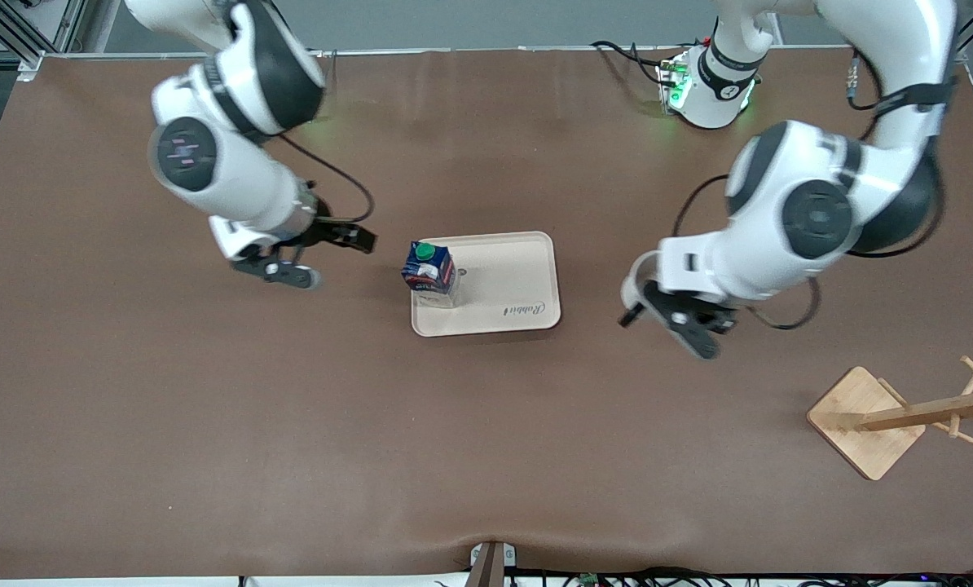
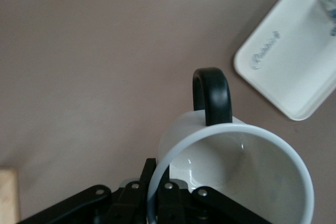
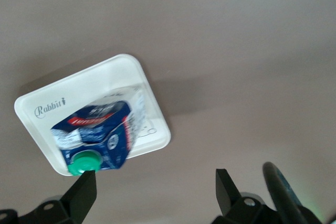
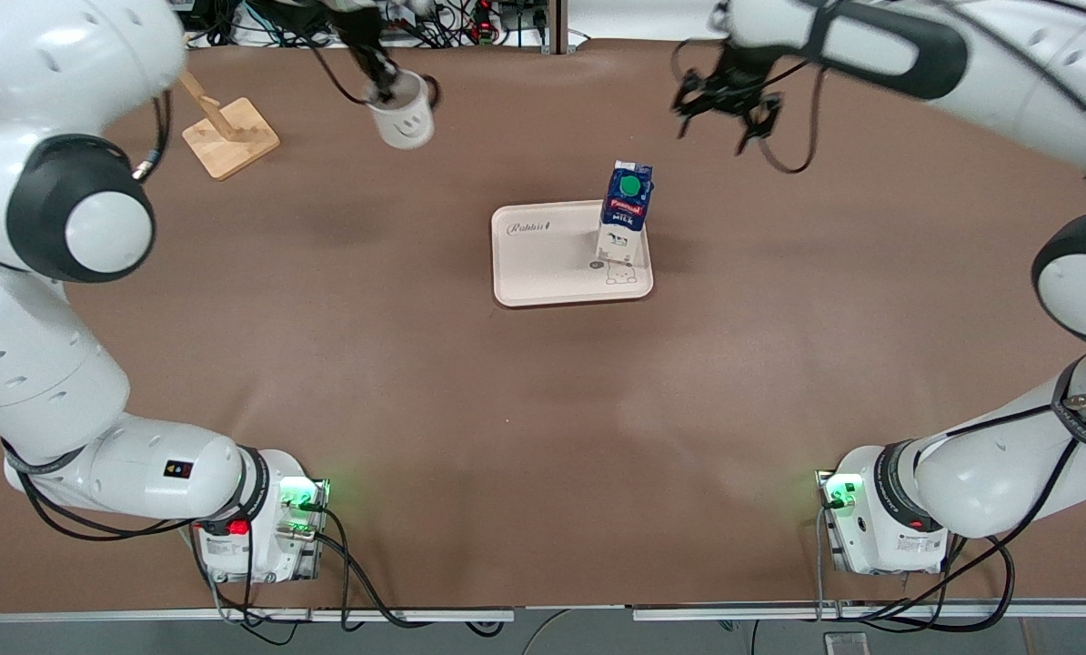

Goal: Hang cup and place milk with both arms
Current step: 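Grasp the milk carton with the right gripper while the left gripper carries the mug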

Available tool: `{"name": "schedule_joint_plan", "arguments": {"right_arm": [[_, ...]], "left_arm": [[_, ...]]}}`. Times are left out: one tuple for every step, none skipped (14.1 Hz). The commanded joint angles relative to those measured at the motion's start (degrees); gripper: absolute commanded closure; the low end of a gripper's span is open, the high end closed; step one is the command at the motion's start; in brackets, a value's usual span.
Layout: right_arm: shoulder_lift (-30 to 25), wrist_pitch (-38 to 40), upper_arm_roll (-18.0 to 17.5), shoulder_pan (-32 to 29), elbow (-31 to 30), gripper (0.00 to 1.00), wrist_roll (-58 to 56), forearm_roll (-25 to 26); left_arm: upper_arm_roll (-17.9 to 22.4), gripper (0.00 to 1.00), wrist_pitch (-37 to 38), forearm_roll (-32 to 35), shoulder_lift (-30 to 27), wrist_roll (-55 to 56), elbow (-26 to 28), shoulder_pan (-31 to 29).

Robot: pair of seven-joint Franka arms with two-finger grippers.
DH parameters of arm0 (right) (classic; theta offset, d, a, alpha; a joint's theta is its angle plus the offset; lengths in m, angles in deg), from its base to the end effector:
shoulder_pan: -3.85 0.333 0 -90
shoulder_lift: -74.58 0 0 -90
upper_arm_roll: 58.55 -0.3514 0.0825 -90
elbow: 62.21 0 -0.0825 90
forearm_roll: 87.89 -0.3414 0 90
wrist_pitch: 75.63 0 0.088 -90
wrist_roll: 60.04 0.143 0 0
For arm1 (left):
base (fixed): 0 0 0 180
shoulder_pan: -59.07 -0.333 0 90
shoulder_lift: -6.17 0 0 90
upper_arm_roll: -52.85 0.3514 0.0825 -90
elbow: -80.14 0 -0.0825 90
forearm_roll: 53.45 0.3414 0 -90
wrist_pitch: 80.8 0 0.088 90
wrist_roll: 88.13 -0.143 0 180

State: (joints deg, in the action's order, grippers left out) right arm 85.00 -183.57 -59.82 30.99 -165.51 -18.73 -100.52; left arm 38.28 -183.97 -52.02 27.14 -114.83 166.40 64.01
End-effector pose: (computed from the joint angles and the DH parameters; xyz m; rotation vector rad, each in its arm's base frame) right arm 0.4856 0.2890 0.4533 -2.9766 0.4561 0.3064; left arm 0.6015 -0.1864 0.4664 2.8283 -1.1949 -0.0843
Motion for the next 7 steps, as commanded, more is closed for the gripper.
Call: {"name": "schedule_joint_plan", "arguments": {"right_arm": [[1.9,-4.1,0.7,2.9,-0.2,0.00,2.5,-0.5],[2.9,-6.1,0.7,3.4,-0.1,0.00,3.7,-0.5],[3.7,-8.4,0.7,4.2,0.0,0.00,4.6,-0.5],[4.3,-10.1,0.7,5.2,0.1,0.00,4.7,-0.4],[5.2,-11.6,0.7,5.8,0.3,0.00,4.7,-0.2],[6.1,-12.7,0.7,6.1,0.5,0.00,4.7,-0.1],[6.8,-13.5,0.8,6.6,0.8,0.00,4.7,0.1]], "left_arm": [[-0.5,1.00,2.9,-2.5,-0.8,0.1,-1.3,-6.9],[-0.5,1.00,3.3,-2.7,-0.8,0.2,-2.6,-8.0],[0.1,1.00,4.8,-2.6,-0.7,0.2,-3.8,-8.9],[0.2,1.00,5.9,-2.3,-0.4,0.3,-4.8,-9.9],[0.3,1.00,6.5,-2.3,-0.3,0.8,-5.8,-11.6],[0.6,1.00,6.5,-2.7,0.0,1.1,-6.7,-13.3],[0.9,1.00,6.5,-2.5,0.7,1.2,-7.1,-15.6]]}}
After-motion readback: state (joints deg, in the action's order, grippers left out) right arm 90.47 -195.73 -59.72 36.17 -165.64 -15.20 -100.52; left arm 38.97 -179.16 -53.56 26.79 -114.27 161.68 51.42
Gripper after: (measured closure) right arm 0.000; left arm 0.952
